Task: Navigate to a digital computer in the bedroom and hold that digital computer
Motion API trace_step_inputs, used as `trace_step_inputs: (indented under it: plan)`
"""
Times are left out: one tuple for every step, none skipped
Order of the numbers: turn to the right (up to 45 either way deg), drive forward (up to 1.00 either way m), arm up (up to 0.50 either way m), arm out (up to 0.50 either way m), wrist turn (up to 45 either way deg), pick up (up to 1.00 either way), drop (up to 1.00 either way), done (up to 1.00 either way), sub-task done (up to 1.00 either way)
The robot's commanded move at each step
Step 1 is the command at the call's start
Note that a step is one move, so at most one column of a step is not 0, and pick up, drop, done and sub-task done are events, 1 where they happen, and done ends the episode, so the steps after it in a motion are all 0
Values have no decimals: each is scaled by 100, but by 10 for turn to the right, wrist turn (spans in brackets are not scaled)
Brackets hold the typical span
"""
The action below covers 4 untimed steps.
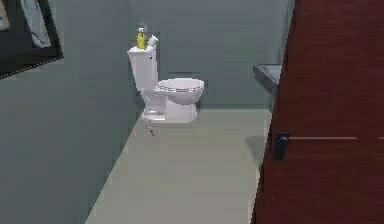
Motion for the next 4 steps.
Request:
trace_step_inputs:
  plan:
    - [450,0,0,0,0,0,0,0,0]
    - [300,0,0,0,0,0,0,0,0]
    - [0,100,0,0,0,0,0,0,0]
    - [30,0,0,0,0,0,0,0,0]
